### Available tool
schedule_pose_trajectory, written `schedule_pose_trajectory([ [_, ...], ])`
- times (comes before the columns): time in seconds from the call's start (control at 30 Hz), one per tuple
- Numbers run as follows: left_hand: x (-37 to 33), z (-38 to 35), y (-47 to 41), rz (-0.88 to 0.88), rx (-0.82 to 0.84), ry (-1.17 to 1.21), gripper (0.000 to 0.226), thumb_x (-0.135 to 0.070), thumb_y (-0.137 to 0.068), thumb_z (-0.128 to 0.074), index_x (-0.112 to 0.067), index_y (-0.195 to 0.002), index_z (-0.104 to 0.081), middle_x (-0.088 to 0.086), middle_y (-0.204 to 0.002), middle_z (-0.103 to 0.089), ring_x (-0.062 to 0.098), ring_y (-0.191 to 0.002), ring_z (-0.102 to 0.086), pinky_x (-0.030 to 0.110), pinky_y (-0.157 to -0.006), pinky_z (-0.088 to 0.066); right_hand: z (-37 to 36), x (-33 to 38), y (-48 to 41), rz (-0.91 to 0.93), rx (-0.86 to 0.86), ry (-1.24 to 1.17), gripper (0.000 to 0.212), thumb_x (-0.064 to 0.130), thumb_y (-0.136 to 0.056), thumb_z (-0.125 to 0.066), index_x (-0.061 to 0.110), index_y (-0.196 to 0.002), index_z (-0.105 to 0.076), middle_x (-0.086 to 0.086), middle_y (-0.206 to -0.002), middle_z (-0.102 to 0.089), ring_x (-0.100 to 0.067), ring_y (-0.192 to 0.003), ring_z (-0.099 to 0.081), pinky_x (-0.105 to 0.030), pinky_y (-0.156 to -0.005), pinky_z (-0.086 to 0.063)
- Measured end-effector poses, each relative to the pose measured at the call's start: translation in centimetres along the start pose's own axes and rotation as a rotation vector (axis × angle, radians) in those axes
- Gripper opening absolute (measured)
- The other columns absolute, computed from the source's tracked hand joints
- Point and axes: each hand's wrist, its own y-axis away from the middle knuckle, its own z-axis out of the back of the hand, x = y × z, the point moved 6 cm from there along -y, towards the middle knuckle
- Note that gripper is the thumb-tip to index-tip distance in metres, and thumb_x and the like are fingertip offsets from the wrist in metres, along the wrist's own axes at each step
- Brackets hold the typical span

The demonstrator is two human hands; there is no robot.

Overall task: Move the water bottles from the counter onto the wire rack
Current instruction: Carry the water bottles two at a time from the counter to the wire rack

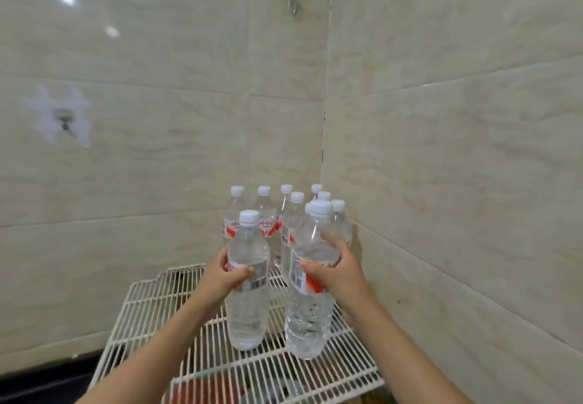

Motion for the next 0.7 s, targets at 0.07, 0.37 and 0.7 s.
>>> schedule_pose_trajectory([
  [0.07,0.9,0.9,-1.1,0.020,0.000,-0.008,0.080,-0.024,-0.040,-0.072,-0.006,-0.114,-0.051,0.007,-0.087,-0.064,0.013,-0.069,-0.060,0.018,-0.054,-0.047,-1.2,-1.3,-1.2,-0.013,0.045,0.025,0.071,0.021,-0.070,-0.076,0.028,-0.130,-0.039,0.002,-0.126,-0.046,-0.020,-0.114,-0.051,-0.042,-0.100,-0.046],
  [0.37,-0.2,3.0,-3.4,0.130,0.336,0.061,0.088,-0.008,-0.051,-0.061,-0.018,-0.135,-0.035,0.024,-0.128,-0.050,0.039,-0.111,-0.054,0.043,-0.090,-0.051,-3.4,-4.4,-3.7,-0.061,0.119,0.056,0.077,0.020,-0.067,-0.078,0.028,-0.132,-0.038,-0.003,-0.138,-0.043,-0.022,-0.122,-0.046,-0.044,-0.103,-0.043],
  [0.7,-0.9,0.1,1.8,-0.018,-0.541,-0.645,0.112,-0.048,-0.057,-0.078,-0.023,-0.144,-0.012,0.006,-0.142,-0.035,0.023,-0.131,-0.036,0.039,-0.105,-0.037,-2.8,-4.5,-3.4,-0.011,0.154,0.132,0.078,0.023,-0.068,-0.078,0.029,-0.133,-0.036,-0.001,-0.142,-0.040,-0.025,-0.127,-0.043,-0.051,-0.104,-0.041],
])
